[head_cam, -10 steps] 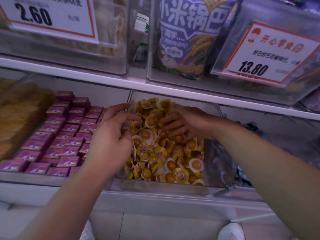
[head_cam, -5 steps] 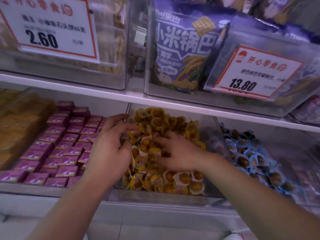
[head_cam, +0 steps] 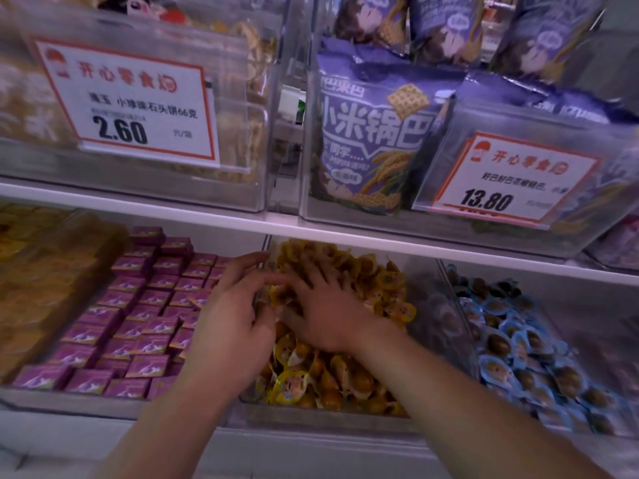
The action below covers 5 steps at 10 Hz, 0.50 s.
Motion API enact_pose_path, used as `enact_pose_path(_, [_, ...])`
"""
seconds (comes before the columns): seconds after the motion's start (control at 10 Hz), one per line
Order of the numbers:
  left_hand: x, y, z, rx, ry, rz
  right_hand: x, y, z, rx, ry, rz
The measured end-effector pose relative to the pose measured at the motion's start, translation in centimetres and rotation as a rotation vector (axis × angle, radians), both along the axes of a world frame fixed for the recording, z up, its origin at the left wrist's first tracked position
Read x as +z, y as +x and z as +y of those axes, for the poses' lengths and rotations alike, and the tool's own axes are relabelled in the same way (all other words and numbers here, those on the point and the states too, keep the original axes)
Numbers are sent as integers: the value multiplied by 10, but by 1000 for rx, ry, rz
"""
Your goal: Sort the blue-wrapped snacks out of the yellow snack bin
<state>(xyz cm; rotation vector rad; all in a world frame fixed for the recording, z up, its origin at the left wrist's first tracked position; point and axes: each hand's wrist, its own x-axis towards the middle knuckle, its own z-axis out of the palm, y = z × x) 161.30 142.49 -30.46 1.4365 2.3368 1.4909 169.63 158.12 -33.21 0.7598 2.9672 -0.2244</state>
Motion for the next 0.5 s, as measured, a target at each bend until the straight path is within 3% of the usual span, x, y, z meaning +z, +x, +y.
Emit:
enact_pose_path(0.1, [0, 0, 0, -1, 6, 21, -15, 14, 4, 4, 131, 9])
enact_pose_path(0.3, [0, -2, -2, 22, -45, 77, 18, 64, 30, -263, 168, -166])
enact_pose_path(0.4, [6, 6, -1, 51, -127, 227, 18, 93, 2, -175, 89, 25])
enact_pose_path(0.5, [14, 17, -6, 55, -249, 372, 23, 118, -24, -79, -144, -17])
